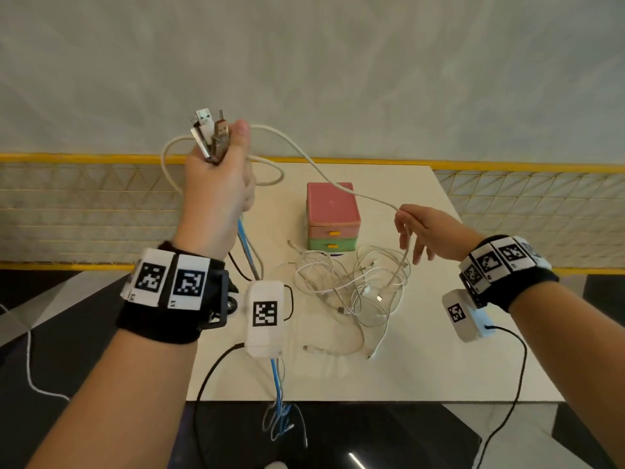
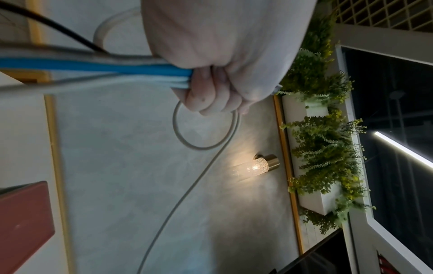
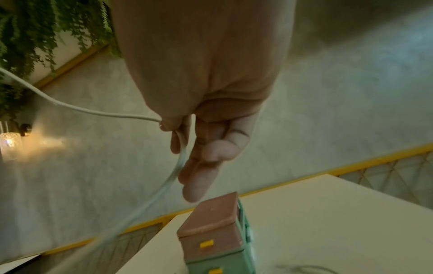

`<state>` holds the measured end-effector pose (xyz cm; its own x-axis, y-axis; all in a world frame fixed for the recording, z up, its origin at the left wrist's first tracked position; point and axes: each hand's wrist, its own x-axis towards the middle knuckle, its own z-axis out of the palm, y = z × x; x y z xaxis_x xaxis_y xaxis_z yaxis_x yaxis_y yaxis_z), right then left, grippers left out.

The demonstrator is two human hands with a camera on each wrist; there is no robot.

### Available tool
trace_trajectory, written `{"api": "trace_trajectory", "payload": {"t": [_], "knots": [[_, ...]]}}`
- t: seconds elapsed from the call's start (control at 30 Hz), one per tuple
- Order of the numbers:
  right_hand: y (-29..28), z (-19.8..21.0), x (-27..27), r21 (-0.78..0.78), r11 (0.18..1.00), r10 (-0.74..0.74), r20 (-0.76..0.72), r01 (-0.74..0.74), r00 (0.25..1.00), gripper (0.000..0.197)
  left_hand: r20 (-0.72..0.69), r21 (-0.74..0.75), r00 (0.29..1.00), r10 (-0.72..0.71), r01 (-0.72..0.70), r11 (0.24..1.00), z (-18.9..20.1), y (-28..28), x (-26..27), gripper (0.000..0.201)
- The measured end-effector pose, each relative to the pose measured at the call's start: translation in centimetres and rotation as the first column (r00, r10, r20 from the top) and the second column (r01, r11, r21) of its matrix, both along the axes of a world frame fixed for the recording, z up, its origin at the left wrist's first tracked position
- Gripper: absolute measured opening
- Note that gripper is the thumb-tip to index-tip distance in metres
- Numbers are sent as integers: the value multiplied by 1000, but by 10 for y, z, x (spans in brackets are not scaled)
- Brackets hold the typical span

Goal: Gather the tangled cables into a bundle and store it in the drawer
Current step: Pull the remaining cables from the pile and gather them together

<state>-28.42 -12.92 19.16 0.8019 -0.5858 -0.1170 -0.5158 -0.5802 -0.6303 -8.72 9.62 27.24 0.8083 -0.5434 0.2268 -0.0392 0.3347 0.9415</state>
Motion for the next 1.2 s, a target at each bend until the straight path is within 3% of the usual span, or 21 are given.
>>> {"api": "trace_trajectory", "payload": {"t": [0.13, 0.2, 0.27, 0.33, 0.43, 0.5, 0.6, 0.7, 0.73, 0.8, 0.87, 0.93, 1.0, 1.07, 1.2], "knots": [[17, -13, -6, -92, 996, -13, -51, 8, 999, 18, 67, 164, 988, -139, 127, 978, -10, 6, -16, 34], [30, -8, -10, -243, 970, 16, -25, -21, 1000, 58, 113, 237, 966, -231, 199, 951, -16, 11, -28, 30], [57, 9, -11, -252, 961, 134, 75, -112, 988, 80, 147, 306, 935, -322, 266, 914, -21, 16, -42, 25], [89, 31, -12, -140, 961, 269, 247, -240, 931, 72, 193, 384, 897, -397, 303, 872, -25, 19, -56, 22], [125, 55, -18, -125, 931, 365, 312, -343, 877, 27, 288, 462, 844, -453, 291, 837, -26, 27, -72, 18], [137, 57, -27, -129, 930, 367, 244, -345, 897, 11, 308, 472, 822, -479, 305, 827, -28, 34, -78, 24], [145, 49, -43, -88, 923, 375, -15, -375, 927, 11, 246, 437, 846, -473, 338, 833, -34, 49, -75, 50], [154, 38, -56, -13, 884, 446, -273, -467, 852, 29, 206, 464, 863, -462, 329, 822, -39, 57, -70, 24], [157, 35, -59, -41, 878, 434, -354, -477, 829, 39, 191, 470, 855, -482, 351, 810, -39, 58, -71, 24], [160, 35, -60, -216, 854, 348, -441, -474, 827, 52, 145, 478, 827, -544, 422, 770, -38, 58, -76, 42], [162, 40, -56, -343, 838, 312, -338, -425, 888, 51, 159, 468, 787, -596, 471, 748, -32, 59, -85, 52], [164, 43, -48, -271, 882, 363, -133, -386, 922, 51, 283, 499, 750, -598, 417, 759, -28, 56, -92, 50], [168, 43, -39, -142, 890, 442, 37, -433, 896, 51, 392, 523, 710, -585, 351, 777, -27, 53, -97, 47], [173, 38, -30, -62, 870, 492, 139, -488, 859, 41, 393, 535, 710, -585, 341, 773, -27, 48, -99, 42], [180, 19, -14, 1, 895, 430, 271, -447, 861, 20, 446, 527, 673, -590, 335, 781, -26, 41, -103, 39]]}}
